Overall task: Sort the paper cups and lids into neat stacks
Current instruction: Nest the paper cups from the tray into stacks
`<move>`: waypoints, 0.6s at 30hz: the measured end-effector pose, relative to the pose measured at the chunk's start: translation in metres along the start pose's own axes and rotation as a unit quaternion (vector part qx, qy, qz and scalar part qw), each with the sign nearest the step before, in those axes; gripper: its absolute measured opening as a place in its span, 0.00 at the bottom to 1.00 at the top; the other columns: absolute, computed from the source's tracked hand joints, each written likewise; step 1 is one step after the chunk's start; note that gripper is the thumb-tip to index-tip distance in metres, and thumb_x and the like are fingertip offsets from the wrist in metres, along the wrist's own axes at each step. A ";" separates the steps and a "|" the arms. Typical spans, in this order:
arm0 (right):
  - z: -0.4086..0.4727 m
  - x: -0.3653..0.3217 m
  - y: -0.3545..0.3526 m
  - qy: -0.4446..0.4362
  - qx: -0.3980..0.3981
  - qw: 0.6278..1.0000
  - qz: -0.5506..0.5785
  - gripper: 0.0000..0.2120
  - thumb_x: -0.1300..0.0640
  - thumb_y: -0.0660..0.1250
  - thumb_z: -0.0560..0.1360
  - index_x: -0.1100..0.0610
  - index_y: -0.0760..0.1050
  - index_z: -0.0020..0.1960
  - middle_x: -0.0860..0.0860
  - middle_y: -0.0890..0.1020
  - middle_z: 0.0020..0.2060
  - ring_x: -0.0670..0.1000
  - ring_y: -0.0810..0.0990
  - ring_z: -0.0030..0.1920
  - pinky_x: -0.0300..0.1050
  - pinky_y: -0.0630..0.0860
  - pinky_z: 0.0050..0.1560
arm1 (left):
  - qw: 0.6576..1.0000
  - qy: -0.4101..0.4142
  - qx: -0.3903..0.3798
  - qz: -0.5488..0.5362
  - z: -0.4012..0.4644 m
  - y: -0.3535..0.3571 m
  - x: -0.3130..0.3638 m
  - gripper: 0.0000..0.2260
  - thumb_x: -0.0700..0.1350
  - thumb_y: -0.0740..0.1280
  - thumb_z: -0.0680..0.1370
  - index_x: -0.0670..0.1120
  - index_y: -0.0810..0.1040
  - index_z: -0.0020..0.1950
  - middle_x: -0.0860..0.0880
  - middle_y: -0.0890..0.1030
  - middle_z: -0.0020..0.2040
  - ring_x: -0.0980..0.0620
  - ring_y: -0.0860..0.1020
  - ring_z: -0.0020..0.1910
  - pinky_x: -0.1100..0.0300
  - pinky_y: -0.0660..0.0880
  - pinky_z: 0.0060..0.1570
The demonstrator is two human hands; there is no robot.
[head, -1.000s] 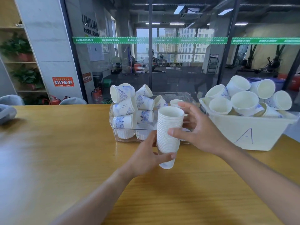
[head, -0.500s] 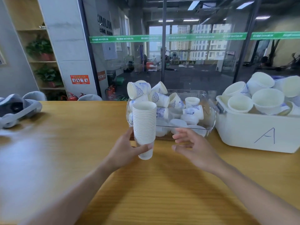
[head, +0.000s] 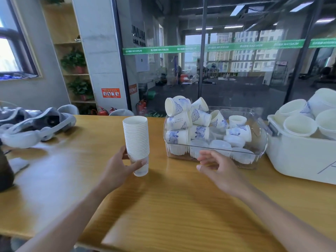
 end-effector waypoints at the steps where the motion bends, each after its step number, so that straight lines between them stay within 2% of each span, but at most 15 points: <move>1: 0.001 -0.001 0.001 0.000 -0.002 1.000 0.001 0.17 0.55 0.74 0.77 0.45 0.76 0.63 0.40 0.84 0.54 0.37 0.81 0.55 0.30 0.75 0.54 | 1.000 -0.004 0.005 0.002 -0.003 -0.002 0.000 0.32 0.56 0.82 0.69 0.51 0.74 0.69 0.57 0.83 0.58 0.59 0.80 0.57 0.51 0.79 0.59; 4: 0.005 -0.006 0.003 -0.005 -0.007 1.000 0.000 0.17 0.55 0.74 0.77 0.45 0.77 0.64 0.39 0.84 0.54 0.35 0.80 0.55 0.28 0.74 0.53 | 0.999 -0.007 0.029 -0.023 -0.015 -0.003 0.005 0.35 0.49 0.82 0.70 0.54 0.68 0.73 0.56 0.80 0.60 0.60 0.79 0.59 0.56 0.80 0.56; 6: 0.007 -0.009 0.003 -0.013 -0.005 1.000 0.002 0.17 0.55 0.74 0.78 0.45 0.77 0.64 0.40 0.84 0.54 0.34 0.80 0.54 0.26 0.73 0.53 | 0.995 0.011 0.082 -0.048 -0.024 -0.005 0.013 0.35 0.49 0.81 0.72 0.55 0.66 0.73 0.56 0.78 0.61 0.59 0.78 0.61 0.55 0.80 0.55; 9: 0.010 -0.017 -0.003 -0.025 0.001 1.000 -0.001 0.16 0.55 0.73 0.79 0.45 0.76 0.64 0.40 0.83 0.54 0.34 0.79 0.54 0.26 0.73 0.53 | 0.973 0.076 0.208 -0.066 -0.039 -0.008 0.035 0.26 0.46 0.77 0.76 0.53 0.69 0.69 0.55 0.77 0.62 0.58 0.77 0.61 0.54 0.80 0.57; 11: 0.015 -0.022 -0.009 -0.035 0.012 0.999 -0.011 0.15 0.54 0.72 0.79 0.44 0.75 0.63 0.40 0.82 0.54 0.35 0.79 0.55 0.28 0.74 0.53 | 0.956 0.137 0.246 -0.077 -0.046 -0.005 0.060 0.21 0.43 0.75 0.77 0.53 0.72 0.66 0.57 0.77 0.61 0.56 0.78 0.61 0.56 0.78 0.56; 14: 0.029 -0.030 -0.018 -0.051 0.034 0.998 -0.021 0.16 0.56 0.72 0.78 0.47 0.76 0.65 0.39 0.82 0.55 0.35 0.79 0.55 0.31 0.76 0.55 | 0.956 0.183 0.211 -0.087 -0.044 0.010 0.099 0.17 0.46 0.71 0.77 0.53 0.75 0.65 0.56 0.79 0.59 0.52 0.79 0.60 0.62 0.77 0.56; 18: 0.056 -0.040 -0.027 -0.061 0.054 0.996 -0.044 0.18 0.57 0.72 0.78 0.51 0.75 0.67 0.43 0.81 0.58 0.39 0.79 0.58 0.38 0.77 0.61 | 0.973 0.184 0.130 -0.046 -0.014 0.040 0.138 0.16 0.46 0.71 0.77 0.52 0.76 0.65 0.57 0.80 0.59 0.59 0.77 0.61 0.59 0.77 0.59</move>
Point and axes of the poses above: each hand's wrist, its own z-axis towards the middle knuckle, its own y-axis out of the palm, x = y × z, the point moved 3 cm from there along z, towards the middle knuckle
